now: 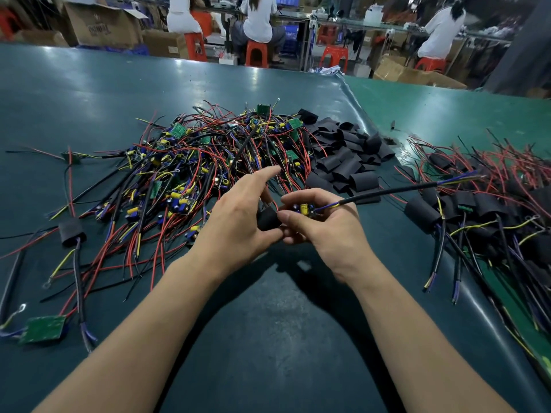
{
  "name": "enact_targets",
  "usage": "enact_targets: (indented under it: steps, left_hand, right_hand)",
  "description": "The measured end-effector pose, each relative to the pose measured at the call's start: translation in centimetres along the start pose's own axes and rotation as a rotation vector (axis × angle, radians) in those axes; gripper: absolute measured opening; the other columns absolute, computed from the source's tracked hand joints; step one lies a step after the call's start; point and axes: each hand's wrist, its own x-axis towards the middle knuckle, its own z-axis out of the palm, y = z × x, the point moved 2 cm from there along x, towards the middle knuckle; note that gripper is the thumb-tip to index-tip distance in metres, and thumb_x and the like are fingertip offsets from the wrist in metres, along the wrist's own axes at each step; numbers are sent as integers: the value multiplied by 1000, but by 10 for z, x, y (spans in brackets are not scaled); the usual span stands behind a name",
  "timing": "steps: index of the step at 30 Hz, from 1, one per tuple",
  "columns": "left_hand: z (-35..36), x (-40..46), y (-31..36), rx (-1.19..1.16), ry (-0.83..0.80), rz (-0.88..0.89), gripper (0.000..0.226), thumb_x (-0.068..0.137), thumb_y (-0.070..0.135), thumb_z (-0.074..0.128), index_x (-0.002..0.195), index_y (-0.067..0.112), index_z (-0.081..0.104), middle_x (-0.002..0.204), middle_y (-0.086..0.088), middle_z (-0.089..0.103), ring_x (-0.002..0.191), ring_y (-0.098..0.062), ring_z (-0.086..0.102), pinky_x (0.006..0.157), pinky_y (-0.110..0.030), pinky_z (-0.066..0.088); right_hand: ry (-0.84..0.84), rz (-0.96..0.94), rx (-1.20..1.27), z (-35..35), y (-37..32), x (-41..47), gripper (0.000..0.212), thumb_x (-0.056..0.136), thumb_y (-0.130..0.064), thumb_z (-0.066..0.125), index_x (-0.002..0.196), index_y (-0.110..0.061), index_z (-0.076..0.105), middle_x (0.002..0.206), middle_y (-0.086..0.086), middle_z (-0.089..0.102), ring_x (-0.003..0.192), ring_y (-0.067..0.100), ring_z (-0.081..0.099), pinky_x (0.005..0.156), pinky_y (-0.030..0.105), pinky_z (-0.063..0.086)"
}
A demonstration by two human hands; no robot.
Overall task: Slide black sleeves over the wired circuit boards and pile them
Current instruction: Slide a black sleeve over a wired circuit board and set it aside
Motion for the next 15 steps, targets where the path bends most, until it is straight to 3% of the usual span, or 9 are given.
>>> enact_targets:
  steps: [4, 10, 15]
  left_hand:
    - [-1, -1, 0, 99, -21, 59, 50, 75, 24, 84, 120, 16, 65, 103, 0, 69, 95, -19, 64, 86, -36, 53]
    - [-3, -1, -10, 218, -133, 18, 67, 71, 46, 83, 129, 23, 57, 112, 8, 63, 105, -15, 56, 93, -36, 46]
    - [-14, 1, -17, 190, -117, 26, 39, 76, 33, 83, 108, 21, 65, 98, 8, 63, 86, -14, 56, 81, -36, 50]
  right_hand:
    - [73, 64, 58, -8, 1, 3, 16, 81, 5, 74, 87, -10, 71, 67, 1, 70, 53, 13, 64, 53, 23, 55]
    - [99, 194, 106, -10, 6, 4, 13, 83, 1, 74, 89, -8, 67, 60, 1, 66, 52, 12, 64, 51, 21, 55]
    - [146, 228, 148, -13, 6, 7, 4, 88, -3, 69, 86, -5, 66, 74, 9, 66, 51, 14, 63, 51, 22, 55]
